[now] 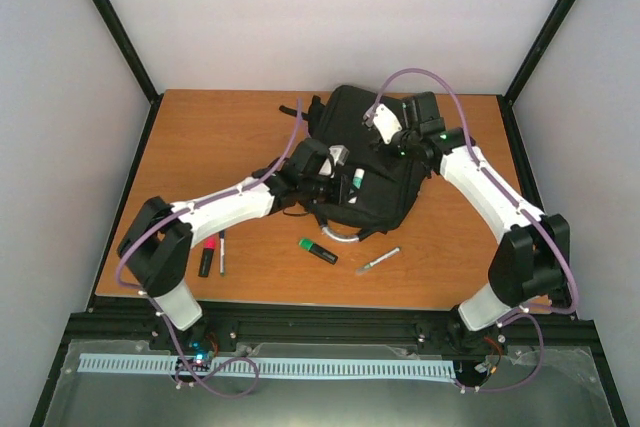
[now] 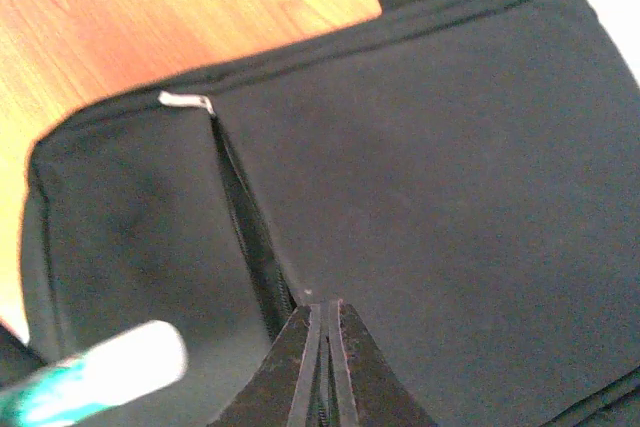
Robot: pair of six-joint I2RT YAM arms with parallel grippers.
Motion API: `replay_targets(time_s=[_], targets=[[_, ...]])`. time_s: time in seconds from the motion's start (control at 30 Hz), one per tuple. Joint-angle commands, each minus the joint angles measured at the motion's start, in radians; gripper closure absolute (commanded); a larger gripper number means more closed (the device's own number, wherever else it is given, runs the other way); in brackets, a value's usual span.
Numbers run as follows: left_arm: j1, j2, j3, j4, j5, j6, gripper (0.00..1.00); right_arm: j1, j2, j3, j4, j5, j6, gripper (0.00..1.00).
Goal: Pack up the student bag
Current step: Place the stationery in the student bag.
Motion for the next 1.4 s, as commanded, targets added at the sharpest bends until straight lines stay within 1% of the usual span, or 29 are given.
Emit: replay_targets(time_s=[0.0,0.13,0.17,0.2,0.3,0.4,0.5,0.6,0.83,0.9,1.03,1.13,1.2,1.37], targets=[[0.005,0.076,0.088,0.064,0.055,-0.029,0.99,0.006,-0.058,-0.016,0.034,-0.073,0.049,0.97],[0.005,0.133,0.108,0.06,0.053,-0.049,0.99,0.006,-0.067,-0.041,0.039,-0.059,0.036,0.96],[0.005,0.131,0.093,0.068,0.052,-0.057,0.99,0.006,-0.062,-0.046,0.037,-0.043,0.032,0.93],[0.005,0.127,0.079,0.076,0.047,-0.062,0.99,0.005,-0.057,-0.054,0.044,-0.024,0.032,0.86],[0.005,0.125,0.057,0.071,0.029,-0.063,0.99,0.004,-0.029,-0.084,0.075,0.02,0.017,0.76],[0.005,0.131,0.047,0.057,0.025,-0.058,0.99,0.004,0.012,-0.089,0.072,0.039,-0.009,0.6],[0.005,0.133,0.026,0.054,0.017,-0.064,0.99,0.004,0.05,-0.096,0.054,0.041,-0.033,0.52],[0.005,0.138,0.011,0.066,0.015,-0.068,0.99,0.004,0.072,-0.116,0.066,0.055,-0.045,0.49],[0.005,0.16,0.021,0.073,0.024,-0.069,0.99,0.011,0.131,-0.109,0.078,0.11,-0.055,0.49],[0.005,0.164,0.027,0.068,0.026,-0.065,0.99,0.014,0.146,-0.109,0.089,0.143,-0.054,0.51],[0.005,0.183,0.05,0.049,0.029,-0.054,0.99,0.015,0.138,-0.108,0.135,0.193,-0.026,0.82],[0.005,0.191,0.063,0.041,0.027,-0.047,0.99,0.015,0.086,-0.117,0.157,0.179,-0.004,0.94],[0.005,0.2,0.078,0.031,0.023,-0.04,0.99,0.015,0.048,-0.131,0.169,0.163,-0.001,0.97],[0.009,0.246,0.164,-0.002,0.021,-0.022,0.99,0.015,-0.017,-0.155,0.175,0.117,0.008,0.97]])
